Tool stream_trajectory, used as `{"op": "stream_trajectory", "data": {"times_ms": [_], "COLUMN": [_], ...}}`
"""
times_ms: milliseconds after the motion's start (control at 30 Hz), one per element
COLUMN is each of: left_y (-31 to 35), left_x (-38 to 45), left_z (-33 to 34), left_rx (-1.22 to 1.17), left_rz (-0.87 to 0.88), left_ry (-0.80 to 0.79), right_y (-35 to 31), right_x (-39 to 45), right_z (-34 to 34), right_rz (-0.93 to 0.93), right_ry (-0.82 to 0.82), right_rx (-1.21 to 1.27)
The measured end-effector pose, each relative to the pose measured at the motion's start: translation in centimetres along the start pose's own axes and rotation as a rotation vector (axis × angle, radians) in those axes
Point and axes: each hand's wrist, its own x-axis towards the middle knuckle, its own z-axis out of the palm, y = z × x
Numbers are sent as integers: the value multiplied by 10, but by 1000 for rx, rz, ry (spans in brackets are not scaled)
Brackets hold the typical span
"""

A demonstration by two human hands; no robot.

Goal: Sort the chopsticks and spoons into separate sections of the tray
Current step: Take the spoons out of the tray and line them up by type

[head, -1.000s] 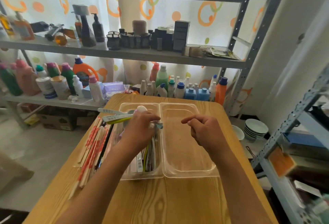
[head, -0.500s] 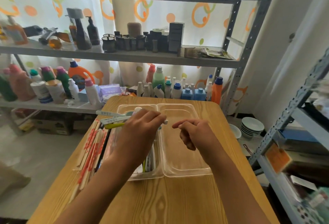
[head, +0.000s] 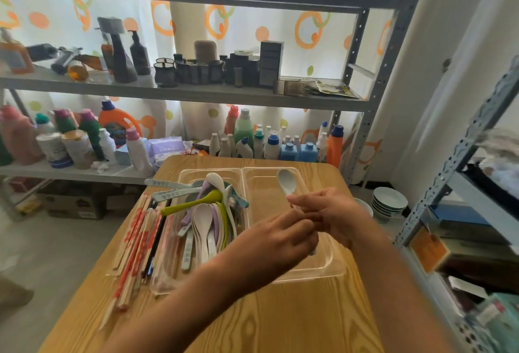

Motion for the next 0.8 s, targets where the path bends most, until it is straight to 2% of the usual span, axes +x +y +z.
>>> {"op": "stream_trajectory", "data": {"times_ms": [133, 200, 267, 367, 500, 800], "left_y": [7, 8, 7, 0, -15, -19], "left_x": [5, 8, 7, 1, -12, -25], "left_z": [14, 19, 26, 41, 45, 58], "left_rx": [-8, -2, -31, -134, -124, -224], "left_rz": [63, 40, -63, -378, -715, -830], "left_ry": [-41, -46, -38, -2, -128, -202], "right_y": [2, 5, 6, 11, 27, 54], "right_x": [2, 5, 11, 27, 54, 97], "right_z": [-10, -13, -22, -40, -60, -66], "right_rz": [17, 4, -7, 3, 17, 114], "right_ry": [35, 84, 122, 217, 371, 359], "right_rx": [-214, -267, -259, -203, -215, -345]}}
